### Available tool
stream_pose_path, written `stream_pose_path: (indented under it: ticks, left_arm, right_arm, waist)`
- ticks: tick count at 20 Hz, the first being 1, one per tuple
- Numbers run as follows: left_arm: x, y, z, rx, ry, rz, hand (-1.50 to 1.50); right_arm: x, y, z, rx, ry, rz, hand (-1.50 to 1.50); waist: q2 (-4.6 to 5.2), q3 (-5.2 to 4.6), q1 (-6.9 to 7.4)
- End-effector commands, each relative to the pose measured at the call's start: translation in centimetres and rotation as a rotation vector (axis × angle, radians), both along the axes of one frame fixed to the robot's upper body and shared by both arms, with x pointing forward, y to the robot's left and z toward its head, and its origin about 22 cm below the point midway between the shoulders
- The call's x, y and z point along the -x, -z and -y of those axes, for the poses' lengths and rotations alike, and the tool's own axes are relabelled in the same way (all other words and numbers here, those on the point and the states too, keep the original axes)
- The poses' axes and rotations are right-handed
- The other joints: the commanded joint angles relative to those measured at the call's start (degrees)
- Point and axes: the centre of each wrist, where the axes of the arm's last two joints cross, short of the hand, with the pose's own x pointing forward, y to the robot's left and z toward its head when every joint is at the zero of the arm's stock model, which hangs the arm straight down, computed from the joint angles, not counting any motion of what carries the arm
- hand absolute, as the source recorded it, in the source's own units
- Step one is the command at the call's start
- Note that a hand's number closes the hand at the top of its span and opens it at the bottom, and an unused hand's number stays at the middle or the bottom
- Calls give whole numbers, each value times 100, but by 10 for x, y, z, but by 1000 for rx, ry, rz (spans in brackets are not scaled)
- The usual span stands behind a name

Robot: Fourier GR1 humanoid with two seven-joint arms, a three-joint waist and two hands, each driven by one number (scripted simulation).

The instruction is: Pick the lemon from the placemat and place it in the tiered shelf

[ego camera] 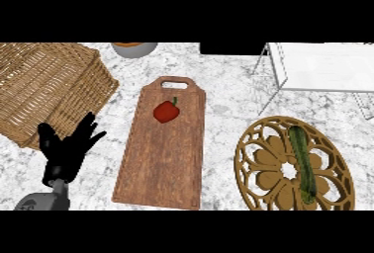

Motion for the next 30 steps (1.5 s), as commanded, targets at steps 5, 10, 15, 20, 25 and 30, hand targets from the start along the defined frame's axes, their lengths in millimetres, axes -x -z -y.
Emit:
stream_pose_path:
  ticks: [5,10,15,20,25,30]
  left_arm:
    - [0,5,-16,5,-9,-68,0]
    - [-7,15,14,1,7,-59,0]
    - [12,18,1,7,-3,-58,0]
    - [-5,0,-11,-3,-16,-72,0]
    - [-2,-11,-5,-2,-1,-53,0]
    - [17,11,0,8,-1,-60,0]
  right_arm:
    - [-40,22,-2,82,-19,-5,150]
    - [-65,28,1,62,-3,11,150]
    - [-75,51,21,62,7,21,150]
    - [-86,55,12,38,-47,65,150]
    - [-101,65,-5,48,-63,48,150]
    - [-86,46,25,141,-38,10,150]
  waist:
    - [12,-24,-37]
    - [32,-24,-6]
    - [21,-21,4]
    - [16,-20,-21]
    - [18,-20,23]
    - [11,-22,-5]
